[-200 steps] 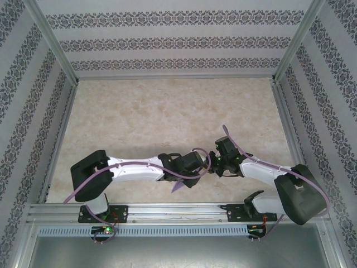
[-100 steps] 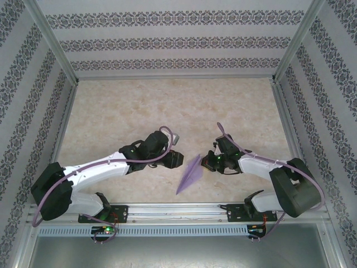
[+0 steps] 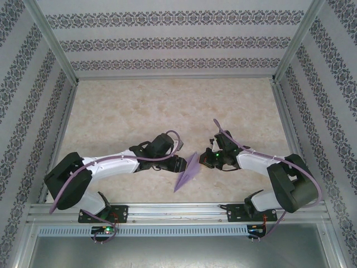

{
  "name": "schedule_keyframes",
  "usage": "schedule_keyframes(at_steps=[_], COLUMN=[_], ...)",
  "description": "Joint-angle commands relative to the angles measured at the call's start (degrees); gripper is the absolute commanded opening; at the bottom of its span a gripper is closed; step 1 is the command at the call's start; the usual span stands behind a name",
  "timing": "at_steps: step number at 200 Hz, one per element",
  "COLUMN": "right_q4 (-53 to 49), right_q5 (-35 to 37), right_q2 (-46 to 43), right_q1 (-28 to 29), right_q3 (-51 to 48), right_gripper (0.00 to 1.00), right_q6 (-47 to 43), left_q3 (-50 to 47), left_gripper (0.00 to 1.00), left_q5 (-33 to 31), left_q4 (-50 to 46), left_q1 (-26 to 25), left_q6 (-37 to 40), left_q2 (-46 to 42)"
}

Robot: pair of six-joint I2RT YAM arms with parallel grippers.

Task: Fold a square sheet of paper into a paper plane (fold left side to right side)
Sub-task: Turn over the paper plane at the bottom-center of the table.

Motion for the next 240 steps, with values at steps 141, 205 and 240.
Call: schedule_keyframes(at_steps=[141,205,240], right_q4=[-2.41,-16.35,-20.08], right_q5=[-1.88,0.84,-2.81], right_q2=[2.62,-10.58,-19.20], right_q1=[-2.80,-8.97,-8.01], right_q3=[2.68,6.76,6.82], right_gripper=[0.05,0.42,0.47], right_q6=[-5.69,-13.36,-10.52], left_q3=[3.68,-2.01,-5.45], left_gripper=[0.00,0.00,0.00], left_q5=[2.22,-4.90,-9.51], left_q4=[8.36,17.79,27.44], left_q1=[0.35,0.35,0.35], left_q6=[-3.67,-20.74,-28.33], left_q2=[10.05,6.19,6.06])
